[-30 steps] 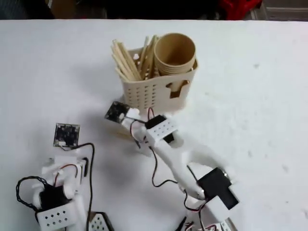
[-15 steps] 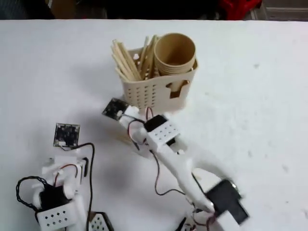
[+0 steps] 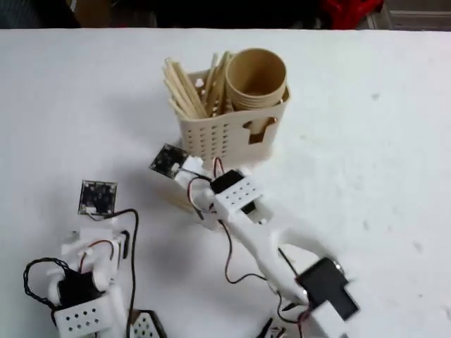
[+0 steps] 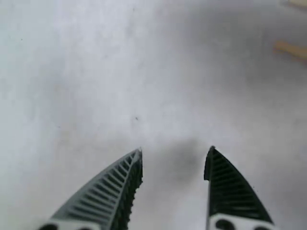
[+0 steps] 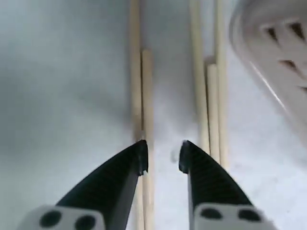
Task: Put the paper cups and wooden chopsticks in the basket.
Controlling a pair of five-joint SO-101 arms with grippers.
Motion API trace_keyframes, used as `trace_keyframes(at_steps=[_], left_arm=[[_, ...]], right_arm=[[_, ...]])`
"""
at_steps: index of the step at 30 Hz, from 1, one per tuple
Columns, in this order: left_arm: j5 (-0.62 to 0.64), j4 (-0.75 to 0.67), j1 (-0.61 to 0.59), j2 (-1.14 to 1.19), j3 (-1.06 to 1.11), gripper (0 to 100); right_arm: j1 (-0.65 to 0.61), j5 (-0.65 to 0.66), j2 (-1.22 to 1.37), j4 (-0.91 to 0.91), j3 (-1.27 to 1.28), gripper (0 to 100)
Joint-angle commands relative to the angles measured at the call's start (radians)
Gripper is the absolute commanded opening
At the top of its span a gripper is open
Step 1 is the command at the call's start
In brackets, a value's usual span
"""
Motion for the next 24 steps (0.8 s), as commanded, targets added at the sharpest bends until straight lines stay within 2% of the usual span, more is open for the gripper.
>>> trace_keyframes(at_steps=[1,9,12,15,19,24], left_arm=[[-0.003,0.003,-0.005,-0.004,-0.003,22],[-0.003,0.003,-0.005,-0.004,-0.003,22],[-0.003,0.003,-0.005,-0.004,-0.003,22],[-0.003,0.003,-0.005,-0.004,-0.003,22],[-0.003,0.003,-0.005,-0.004,-0.003,22],[-0.003,0.003,-0.005,-0.004,-0.003,22]], right_arm=[[-0.002,0.017,0.035,-0.039,-0.009,13.4],[0.004,0.018,0.101,-0.042,-0.018,12.9],[0.004,0.017,0.102,-0.038,-0.032,2.3],[0.004,0.011,0.082,-0.028,-0.034,2.4],[-0.002,-0.021,-0.074,0.044,-0.031,1.7],[-0.005,-0.097,-0.410,0.156,-0.034,1.6]])
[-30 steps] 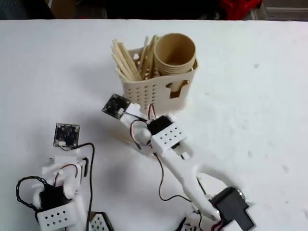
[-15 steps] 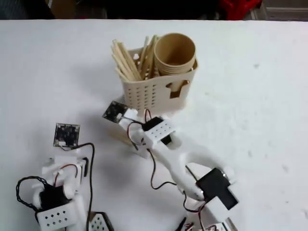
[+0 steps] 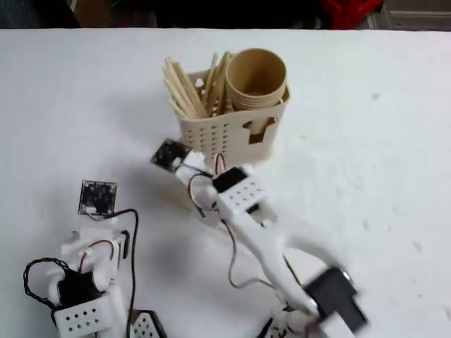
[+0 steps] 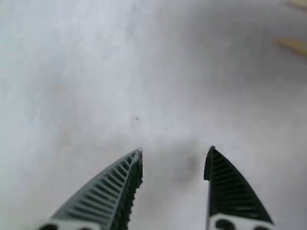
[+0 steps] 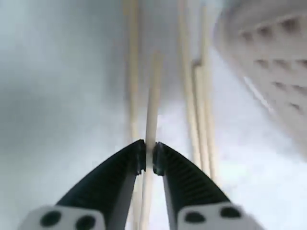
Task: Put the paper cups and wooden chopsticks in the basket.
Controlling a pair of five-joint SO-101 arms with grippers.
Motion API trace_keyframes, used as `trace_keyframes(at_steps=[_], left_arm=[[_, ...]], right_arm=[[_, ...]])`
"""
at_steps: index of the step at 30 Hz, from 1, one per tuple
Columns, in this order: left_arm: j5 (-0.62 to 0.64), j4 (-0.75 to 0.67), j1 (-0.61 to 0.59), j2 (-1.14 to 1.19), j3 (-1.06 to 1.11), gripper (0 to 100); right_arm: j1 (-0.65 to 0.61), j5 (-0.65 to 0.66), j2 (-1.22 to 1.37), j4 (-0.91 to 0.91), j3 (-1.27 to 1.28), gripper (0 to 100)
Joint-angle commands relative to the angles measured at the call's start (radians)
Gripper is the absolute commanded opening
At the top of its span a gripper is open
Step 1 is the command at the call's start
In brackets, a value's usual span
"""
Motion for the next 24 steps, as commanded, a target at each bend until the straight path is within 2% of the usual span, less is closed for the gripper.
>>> trace_keyframes(at_steps=[1,5,9,13,19,24], left_arm=[[-0.003,0.003,-0.005,-0.004,-0.003,22],[-0.003,0.003,-0.005,-0.004,-0.003,22],[-0.003,0.003,-0.005,-0.004,-0.003,22],[-0.003,0.003,-0.005,-0.004,-0.003,22],[-0.003,0.003,-0.005,-0.004,-0.003,22],[-0.003,0.003,-0.005,-0.004,-0.003,22]], right_arm=[[-0.008,-0.040,-0.288,0.065,-0.015,1.6],[-0.001,-0.040,-0.518,0.070,-0.072,1.6],[-0.001,-0.041,-0.578,-0.042,-0.241,1.6],[0.001,-0.041,-0.484,-0.248,-0.377,1.6],[0.039,-0.032,-0.205,-0.576,-0.535,1.7],[0.107,-0.041,-0.013,-0.591,-0.701,1.8]])
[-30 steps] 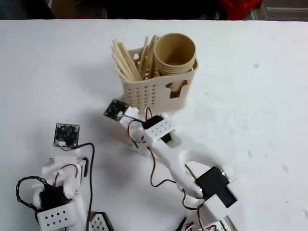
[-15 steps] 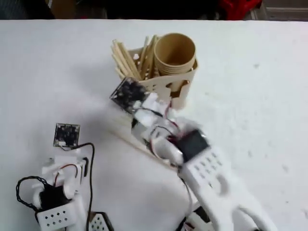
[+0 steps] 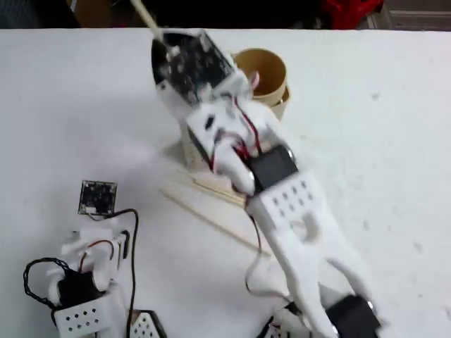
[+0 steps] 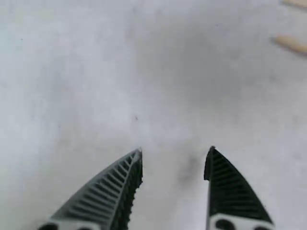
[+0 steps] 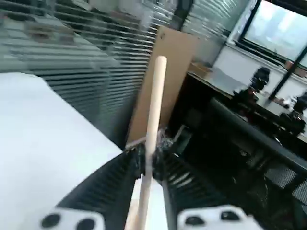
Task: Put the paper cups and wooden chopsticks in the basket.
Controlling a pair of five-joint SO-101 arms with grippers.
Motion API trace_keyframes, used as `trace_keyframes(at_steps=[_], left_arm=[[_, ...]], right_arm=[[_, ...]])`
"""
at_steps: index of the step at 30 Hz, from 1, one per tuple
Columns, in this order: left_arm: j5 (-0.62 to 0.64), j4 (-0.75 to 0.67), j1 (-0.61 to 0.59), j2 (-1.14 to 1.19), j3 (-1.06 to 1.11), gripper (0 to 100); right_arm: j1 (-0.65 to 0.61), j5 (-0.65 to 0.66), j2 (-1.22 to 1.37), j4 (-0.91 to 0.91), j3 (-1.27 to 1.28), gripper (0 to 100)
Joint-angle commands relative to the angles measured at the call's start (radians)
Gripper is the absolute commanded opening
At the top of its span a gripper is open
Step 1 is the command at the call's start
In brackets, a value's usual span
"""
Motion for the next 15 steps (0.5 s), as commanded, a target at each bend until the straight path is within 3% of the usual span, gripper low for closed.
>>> trace_keyframes(at_steps=[1,8,15], left_arm=[[-0.003,0.003,-0.005,-0.004,-0.003,22],[-0.003,0.003,-0.005,-0.004,-0.003,22],[-0.003,0.003,-0.005,-0.004,-0.003,22]], right_arm=[[0.047,-0.008,0.077,-0.042,-0.135,1.8],[0.058,-0.141,0.081,-0.048,-0.155,1.8],[0.050,-0.143,0.087,-0.061,-0.215,1.7]])
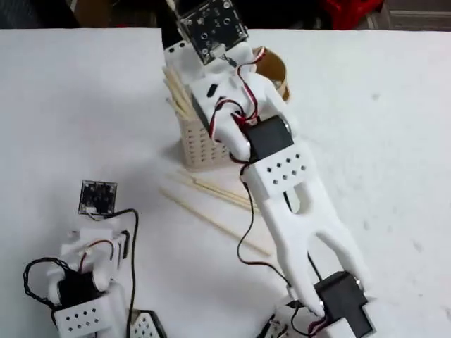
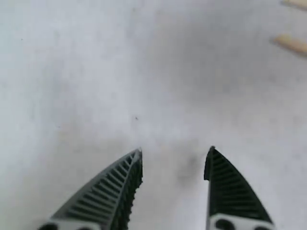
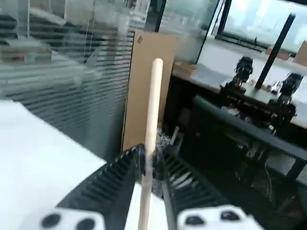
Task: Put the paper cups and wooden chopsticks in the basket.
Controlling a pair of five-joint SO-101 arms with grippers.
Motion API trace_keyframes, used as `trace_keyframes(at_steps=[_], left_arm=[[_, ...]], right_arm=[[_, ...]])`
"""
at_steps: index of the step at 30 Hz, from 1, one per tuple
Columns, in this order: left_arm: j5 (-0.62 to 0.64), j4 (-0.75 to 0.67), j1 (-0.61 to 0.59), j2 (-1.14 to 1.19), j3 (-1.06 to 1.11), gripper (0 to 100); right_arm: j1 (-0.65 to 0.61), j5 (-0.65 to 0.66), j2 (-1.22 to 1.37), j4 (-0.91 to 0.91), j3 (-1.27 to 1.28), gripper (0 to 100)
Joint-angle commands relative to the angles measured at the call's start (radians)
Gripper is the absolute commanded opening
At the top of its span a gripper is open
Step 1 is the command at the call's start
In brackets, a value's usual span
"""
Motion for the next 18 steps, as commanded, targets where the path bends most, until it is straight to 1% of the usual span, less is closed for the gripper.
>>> trace_keyframes(at_steps=[1,6,10,14,18], left_arm=[[-0.003,0.003,-0.005,-0.004,-0.003,22],[-0.003,0.003,-0.005,-0.004,-0.003,22],[-0.003,0.003,-0.005,-0.004,-0.003,22],[-0.003,0.003,-0.005,-0.004,-0.003,22],[-0.003,0.003,-0.005,-0.004,-0.003,22]], right_arm=[[0.002,-0.006,0.004,-0.030,-0.071,1.7],[0.012,-0.012,0.081,-0.038,-0.069,1.7],[-0.012,-0.014,0.116,-0.035,-0.043,1.7],[-0.022,-0.014,0.064,-0.107,0.115,1.7],[-0.022,-0.014,-0.087,-0.222,0.362,1.7]])
